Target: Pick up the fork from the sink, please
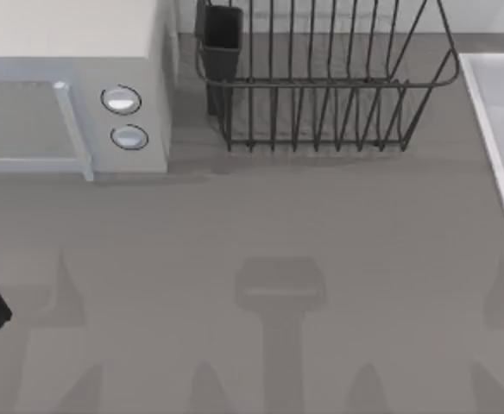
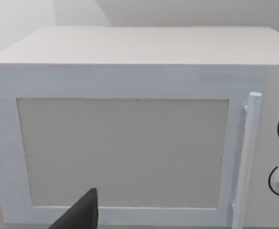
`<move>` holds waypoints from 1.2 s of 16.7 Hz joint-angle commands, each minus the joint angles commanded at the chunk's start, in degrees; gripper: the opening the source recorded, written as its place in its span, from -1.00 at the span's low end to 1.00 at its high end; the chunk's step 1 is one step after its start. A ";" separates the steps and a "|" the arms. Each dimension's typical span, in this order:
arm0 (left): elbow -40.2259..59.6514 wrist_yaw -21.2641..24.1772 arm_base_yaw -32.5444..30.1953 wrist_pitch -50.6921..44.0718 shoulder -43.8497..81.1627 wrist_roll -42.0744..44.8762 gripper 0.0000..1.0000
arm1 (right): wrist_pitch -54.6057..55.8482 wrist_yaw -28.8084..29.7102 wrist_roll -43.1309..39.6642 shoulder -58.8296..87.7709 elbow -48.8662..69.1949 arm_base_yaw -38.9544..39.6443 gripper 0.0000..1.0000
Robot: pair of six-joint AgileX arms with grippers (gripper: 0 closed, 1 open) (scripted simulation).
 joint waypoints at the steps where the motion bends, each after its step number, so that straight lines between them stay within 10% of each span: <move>1: 0.00 0.00 0.00 0.00 0.00 0.00 1.00 | 0.00 0.00 0.00 0.00 0.00 0.00 1.00; 9: 0.00 0.00 0.00 0.00 0.00 0.00 1.00 | -10.17 -0.02 -1.73 18.98 17.73 -1.84 1.00; 20: 0.00 0.00 0.00 0.00 0.00 0.00 1.00 | -42.94 0.16 -7.34 79.71 73.21 -7.83 1.00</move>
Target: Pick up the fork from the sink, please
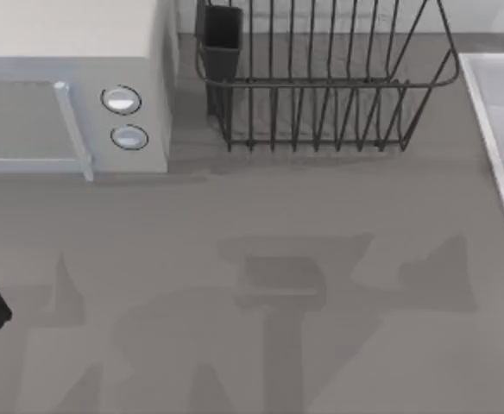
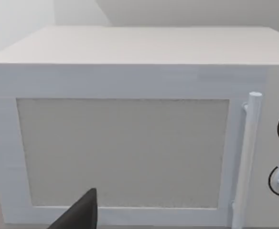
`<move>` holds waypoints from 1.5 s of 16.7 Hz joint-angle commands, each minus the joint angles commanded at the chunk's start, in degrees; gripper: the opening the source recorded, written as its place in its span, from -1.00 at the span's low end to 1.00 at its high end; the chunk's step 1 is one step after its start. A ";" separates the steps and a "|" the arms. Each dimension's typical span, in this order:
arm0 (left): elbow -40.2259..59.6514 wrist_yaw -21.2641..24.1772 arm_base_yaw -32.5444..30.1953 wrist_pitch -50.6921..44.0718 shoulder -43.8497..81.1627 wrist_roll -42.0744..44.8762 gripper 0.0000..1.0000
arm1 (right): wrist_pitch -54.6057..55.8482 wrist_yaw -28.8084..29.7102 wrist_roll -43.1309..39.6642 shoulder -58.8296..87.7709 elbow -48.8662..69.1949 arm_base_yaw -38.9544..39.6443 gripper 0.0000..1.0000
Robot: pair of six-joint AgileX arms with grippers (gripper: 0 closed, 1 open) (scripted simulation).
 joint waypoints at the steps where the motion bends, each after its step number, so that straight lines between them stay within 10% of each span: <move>1: 0.00 0.00 0.00 0.00 0.00 0.00 1.00 | -3.24 0.02 -0.57 6.02 5.48 -0.58 1.00; 13: 0.00 0.00 0.00 0.00 0.00 0.00 1.00 | -32.84 0.22 -5.46 61.29 56.36 -6.17 1.00; 25: 0.00 0.00 0.00 0.00 0.00 0.00 1.00 | -31.11 0.27 -5.76 67.50 57.41 -6.37 1.00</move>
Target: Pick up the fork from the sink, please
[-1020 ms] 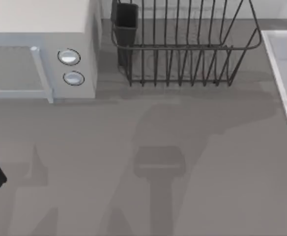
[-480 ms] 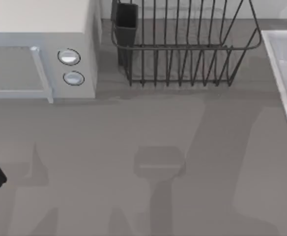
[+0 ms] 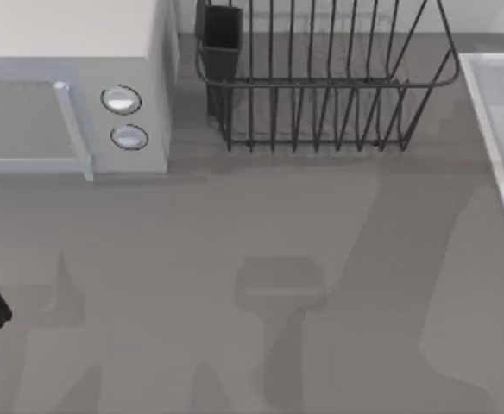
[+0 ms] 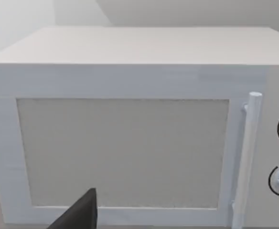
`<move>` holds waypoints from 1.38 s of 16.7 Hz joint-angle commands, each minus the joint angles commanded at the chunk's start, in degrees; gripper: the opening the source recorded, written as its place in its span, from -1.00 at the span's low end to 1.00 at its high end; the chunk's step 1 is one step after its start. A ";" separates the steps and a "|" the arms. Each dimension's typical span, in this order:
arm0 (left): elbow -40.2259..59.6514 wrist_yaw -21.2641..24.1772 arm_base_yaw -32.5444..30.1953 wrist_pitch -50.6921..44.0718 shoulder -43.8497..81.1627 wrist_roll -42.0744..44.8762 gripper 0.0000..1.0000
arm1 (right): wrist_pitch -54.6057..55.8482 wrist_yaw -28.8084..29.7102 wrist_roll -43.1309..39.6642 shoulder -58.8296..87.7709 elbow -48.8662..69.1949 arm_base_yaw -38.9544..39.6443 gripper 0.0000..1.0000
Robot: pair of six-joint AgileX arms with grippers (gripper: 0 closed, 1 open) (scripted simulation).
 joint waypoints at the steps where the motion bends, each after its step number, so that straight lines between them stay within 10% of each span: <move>1: 0.00 0.00 0.00 0.00 0.00 0.00 1.00 | 2.51 0.01 0.01 0.81 -1.52 -0.02 1.00; 13: 0.00 0.00 0.00 0.00 0.00 0.00 1.00 | 21.47 0.10 0.07 7.72 -13.12 -0.23 1.00; 23: 0.00 0.00 0.00 0.00 0.00 0.00 1.00 | 21.47 0.10 0.07 7.72 -13.12 -0.23 -0.51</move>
